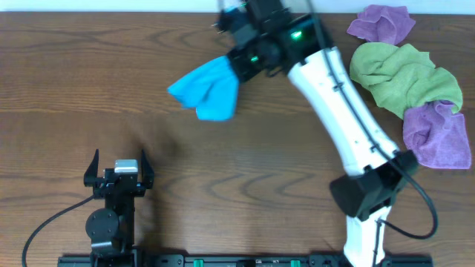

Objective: Fold the cloth

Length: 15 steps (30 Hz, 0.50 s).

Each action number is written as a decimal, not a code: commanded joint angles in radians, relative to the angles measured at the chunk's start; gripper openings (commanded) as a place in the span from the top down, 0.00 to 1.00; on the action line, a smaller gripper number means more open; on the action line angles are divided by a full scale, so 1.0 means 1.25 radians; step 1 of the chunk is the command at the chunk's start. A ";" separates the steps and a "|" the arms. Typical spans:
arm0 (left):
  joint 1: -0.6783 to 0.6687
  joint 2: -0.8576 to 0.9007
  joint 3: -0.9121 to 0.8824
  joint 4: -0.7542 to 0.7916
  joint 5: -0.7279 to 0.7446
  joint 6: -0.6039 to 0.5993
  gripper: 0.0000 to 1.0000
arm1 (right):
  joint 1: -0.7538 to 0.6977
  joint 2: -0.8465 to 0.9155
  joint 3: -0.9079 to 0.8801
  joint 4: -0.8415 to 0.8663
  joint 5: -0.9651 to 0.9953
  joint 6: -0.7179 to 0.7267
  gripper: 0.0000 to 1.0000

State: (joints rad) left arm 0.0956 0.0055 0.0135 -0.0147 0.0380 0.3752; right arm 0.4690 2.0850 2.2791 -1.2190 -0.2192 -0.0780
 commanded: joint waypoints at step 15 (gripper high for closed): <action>0.002 0.000 -0.007 -0.048 -0.004 0.011 0.05 | -0.161 0.128 -0.083 -0.107 -0.037 -0.008 0.12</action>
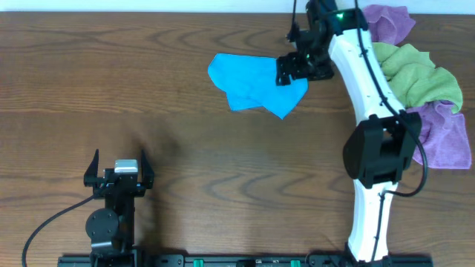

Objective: Fold the cloth

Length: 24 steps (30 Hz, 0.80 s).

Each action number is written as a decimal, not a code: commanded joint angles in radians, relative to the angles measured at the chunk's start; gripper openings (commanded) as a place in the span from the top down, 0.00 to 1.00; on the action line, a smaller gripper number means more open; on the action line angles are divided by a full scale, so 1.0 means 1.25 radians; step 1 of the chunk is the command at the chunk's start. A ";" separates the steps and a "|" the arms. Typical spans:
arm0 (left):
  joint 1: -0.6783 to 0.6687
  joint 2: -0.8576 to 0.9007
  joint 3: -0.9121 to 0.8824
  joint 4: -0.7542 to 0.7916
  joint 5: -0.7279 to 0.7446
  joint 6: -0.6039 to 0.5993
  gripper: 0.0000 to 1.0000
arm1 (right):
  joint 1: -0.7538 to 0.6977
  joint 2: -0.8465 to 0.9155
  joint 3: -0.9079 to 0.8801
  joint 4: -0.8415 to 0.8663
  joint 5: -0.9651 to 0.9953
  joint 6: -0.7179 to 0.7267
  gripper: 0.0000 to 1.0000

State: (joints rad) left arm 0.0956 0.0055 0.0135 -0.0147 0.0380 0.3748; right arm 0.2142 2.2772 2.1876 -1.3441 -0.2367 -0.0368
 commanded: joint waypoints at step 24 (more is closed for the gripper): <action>0.002 0.000 -0.007 -0.048 -0.004 0.011 0.05 | 0.132 -0.026 -0.299 0.166 0.222 -0.115 0.45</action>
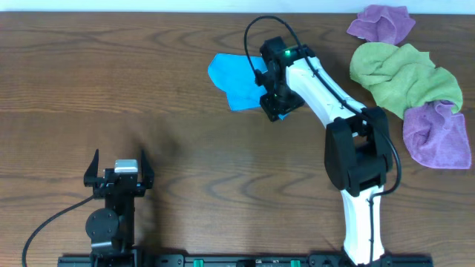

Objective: Fold the cloth

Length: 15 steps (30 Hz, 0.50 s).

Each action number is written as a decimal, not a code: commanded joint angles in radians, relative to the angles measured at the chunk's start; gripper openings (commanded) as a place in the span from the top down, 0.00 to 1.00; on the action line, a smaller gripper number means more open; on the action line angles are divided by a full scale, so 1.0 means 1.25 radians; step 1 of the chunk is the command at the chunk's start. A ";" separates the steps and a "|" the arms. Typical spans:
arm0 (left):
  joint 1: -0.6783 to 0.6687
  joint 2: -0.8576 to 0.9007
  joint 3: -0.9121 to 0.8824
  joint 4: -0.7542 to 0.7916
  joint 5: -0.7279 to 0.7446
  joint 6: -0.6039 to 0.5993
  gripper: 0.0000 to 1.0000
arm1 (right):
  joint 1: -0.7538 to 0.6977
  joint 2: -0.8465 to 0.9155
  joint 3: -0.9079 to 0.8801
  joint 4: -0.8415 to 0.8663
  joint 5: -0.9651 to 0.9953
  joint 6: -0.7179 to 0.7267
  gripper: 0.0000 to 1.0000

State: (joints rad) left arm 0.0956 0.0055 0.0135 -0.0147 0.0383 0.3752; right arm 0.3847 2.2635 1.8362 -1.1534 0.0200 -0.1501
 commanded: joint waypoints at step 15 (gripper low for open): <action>0.002 0.000 -0.007 -0.048 -0.004 0.011 0.05 | -0.005 -0.007 -0.041 0.110 0.026 -0.040 0.56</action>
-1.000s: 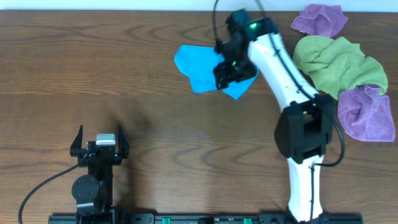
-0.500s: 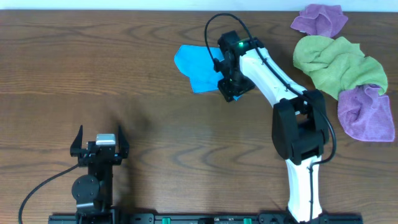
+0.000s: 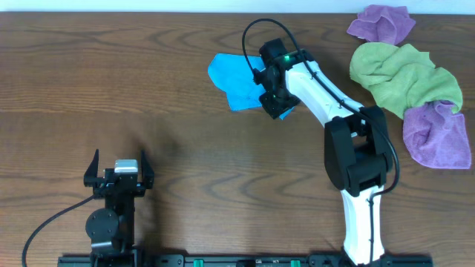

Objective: Fold the cloth

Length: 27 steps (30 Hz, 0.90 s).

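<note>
A crumpled blue cloth (image 3: pixel 231 80) lies on the brown table (image 3: pixel 111 74) at back centre. My right gripper (image 3: pixel 274 104) is low over the cloth's right lower corner and covers it. A small tip of blue (image 3: pixel 289 111) shows just past the wrist. The fingers are hidden under the wrist, so their state is unclear. My left gripper (image 3: pixel 119 162) rests at the front left, far from the cloth, with its fingers spread and nothing between them.
A heap of other cloths sits at the back right: a purple one (image 3: pixel 382 22), a green one (image 3: pixel 404 73) and another purple one (image 3: pixel 438 135). The right arm's white links (image 3: pixel 326 81) reach across from its base at the front right.
The right gripper has shifted very slightly up and to the right at the cloth's right lower corner, and a small blue tip now shows beside it. The cloth and the left arm are unchanged.
The right gripper first held the blue cloth bunched and hanging at back centre. Then the cloth lay spread further right, with the gripper at its right edge. After that the gripper stood over the right lower corner, where it remains now.
</note>
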Each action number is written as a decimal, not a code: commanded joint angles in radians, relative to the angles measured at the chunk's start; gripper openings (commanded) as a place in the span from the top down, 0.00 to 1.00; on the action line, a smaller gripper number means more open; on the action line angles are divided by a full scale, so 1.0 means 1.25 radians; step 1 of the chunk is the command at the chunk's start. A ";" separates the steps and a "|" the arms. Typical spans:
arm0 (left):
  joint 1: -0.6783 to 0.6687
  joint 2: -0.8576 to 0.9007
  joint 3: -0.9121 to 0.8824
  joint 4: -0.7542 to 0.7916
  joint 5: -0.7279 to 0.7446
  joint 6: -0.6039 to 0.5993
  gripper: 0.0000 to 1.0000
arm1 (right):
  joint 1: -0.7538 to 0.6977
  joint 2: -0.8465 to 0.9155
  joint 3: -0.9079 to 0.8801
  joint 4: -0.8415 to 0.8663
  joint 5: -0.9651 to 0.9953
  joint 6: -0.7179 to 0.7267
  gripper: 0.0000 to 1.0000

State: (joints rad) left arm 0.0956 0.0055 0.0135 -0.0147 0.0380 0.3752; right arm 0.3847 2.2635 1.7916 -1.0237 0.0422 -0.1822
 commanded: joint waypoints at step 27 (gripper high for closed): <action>0.002 0.000 -0.007 -0.048 -0.004 0.011 0.05 | -0.004 -0.002 0.094 -0.038 0.002 0.016 0.99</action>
State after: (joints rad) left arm 0.0956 0.0055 0.0135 -0.0147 0.0380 0.3752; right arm 0.3809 2.2951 1.8412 -1.0653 0.0448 -0.1810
